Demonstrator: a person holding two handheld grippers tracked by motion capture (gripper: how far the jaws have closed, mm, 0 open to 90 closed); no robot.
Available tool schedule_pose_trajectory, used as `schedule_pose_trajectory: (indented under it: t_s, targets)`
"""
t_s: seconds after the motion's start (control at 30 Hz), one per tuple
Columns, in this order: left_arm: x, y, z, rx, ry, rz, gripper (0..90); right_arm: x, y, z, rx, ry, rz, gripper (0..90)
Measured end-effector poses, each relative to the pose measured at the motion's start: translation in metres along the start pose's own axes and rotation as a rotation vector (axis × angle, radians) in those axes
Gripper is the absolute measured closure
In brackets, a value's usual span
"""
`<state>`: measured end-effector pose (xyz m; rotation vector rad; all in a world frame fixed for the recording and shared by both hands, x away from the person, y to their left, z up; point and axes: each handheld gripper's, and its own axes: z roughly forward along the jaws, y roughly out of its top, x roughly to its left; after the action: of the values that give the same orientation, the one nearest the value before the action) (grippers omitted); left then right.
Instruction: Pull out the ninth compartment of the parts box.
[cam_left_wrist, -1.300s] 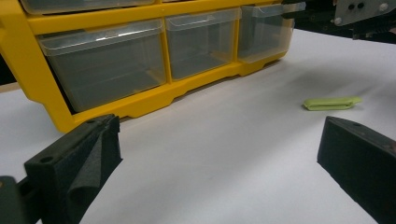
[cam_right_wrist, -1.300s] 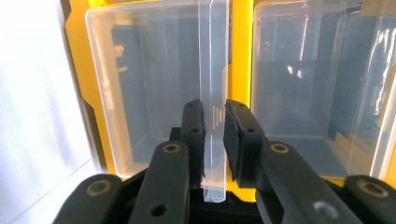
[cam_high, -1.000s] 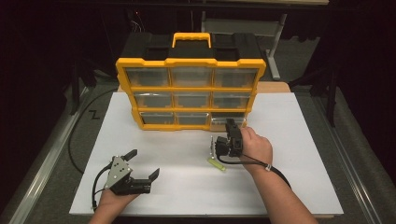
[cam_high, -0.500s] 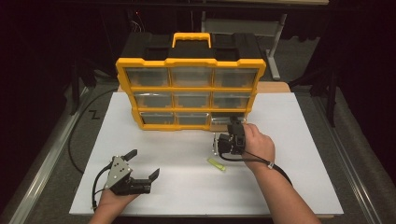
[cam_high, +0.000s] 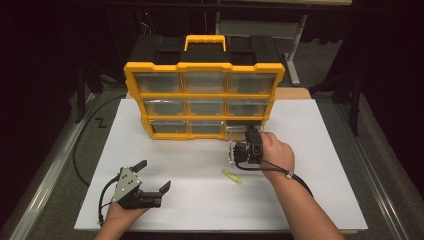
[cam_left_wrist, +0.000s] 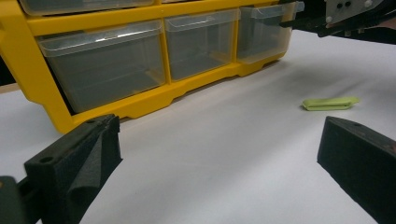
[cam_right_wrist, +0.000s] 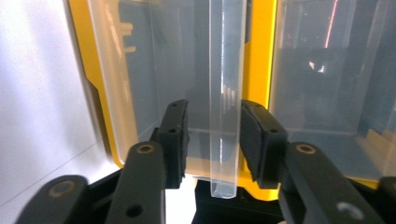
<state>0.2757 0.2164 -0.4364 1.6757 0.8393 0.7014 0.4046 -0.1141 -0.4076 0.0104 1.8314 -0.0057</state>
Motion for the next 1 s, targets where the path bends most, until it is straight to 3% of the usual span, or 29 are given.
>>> schedule_pose_trajectory:
  t_s: [0.2,0.5,1.0]
  targets:
    - [0.001,0.0,-0.001,-0.003,0.004,-0.002,0.3,-0.002,0.001,-0.002,0.003,-0.014,-0.002,77.1]
    - [0.0,0.0,-0.001,-0.003,0.002,-0.001,0.3,-0.001,0.001,-0.008,-0.002,-0.016,-0.028,77.8]
    - [-0.001,0.0,0.001,0.003,-0.002,0.004,0.3,0.005,-0.005,-0.03,-0.021,-0.015,-0.021,77.8]
